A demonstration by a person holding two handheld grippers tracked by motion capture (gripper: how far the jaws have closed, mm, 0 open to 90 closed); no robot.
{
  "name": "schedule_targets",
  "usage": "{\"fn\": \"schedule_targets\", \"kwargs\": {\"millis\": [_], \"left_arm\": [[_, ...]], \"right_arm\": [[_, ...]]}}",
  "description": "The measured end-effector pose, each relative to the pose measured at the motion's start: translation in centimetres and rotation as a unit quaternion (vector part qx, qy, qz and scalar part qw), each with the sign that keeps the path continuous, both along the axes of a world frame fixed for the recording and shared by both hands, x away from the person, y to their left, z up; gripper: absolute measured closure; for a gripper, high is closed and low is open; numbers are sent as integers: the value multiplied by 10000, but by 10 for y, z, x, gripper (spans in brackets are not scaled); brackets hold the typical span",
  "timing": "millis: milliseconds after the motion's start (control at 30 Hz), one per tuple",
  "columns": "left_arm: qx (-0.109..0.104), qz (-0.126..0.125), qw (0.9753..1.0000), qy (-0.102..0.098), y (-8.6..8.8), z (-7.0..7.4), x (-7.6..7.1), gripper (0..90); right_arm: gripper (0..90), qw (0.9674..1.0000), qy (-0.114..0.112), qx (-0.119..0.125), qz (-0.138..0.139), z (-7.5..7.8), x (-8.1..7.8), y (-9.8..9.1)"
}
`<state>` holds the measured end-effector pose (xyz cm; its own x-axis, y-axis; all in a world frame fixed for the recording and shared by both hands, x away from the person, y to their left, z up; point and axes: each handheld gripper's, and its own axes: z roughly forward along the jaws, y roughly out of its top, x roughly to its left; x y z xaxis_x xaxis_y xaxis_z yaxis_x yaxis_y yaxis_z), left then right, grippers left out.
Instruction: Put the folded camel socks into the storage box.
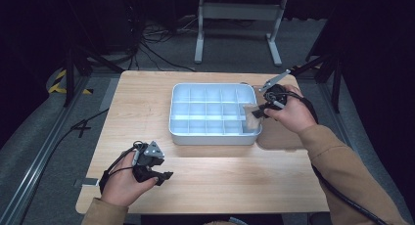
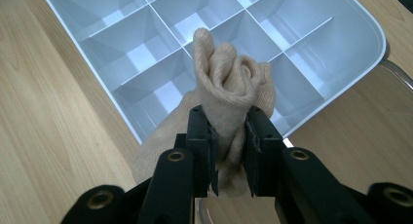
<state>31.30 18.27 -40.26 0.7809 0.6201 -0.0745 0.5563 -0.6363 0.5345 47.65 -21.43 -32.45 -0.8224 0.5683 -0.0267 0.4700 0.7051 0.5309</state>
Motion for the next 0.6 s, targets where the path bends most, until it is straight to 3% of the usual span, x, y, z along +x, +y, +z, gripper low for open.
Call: {"fn": "schedule_targets", "kwargs": {"millis": [233, 600], "left_arm": [[8, 54, 10000, -23, 4, 0, -2, 438], [34, -1, 10000, 40, 2, -1, 0, 439]], "right_arm": [[752, 9997, 82, -236, 83, -2, 6, 5], [752, 9984, 164, -532, -28, -17, 14, 9]]}}
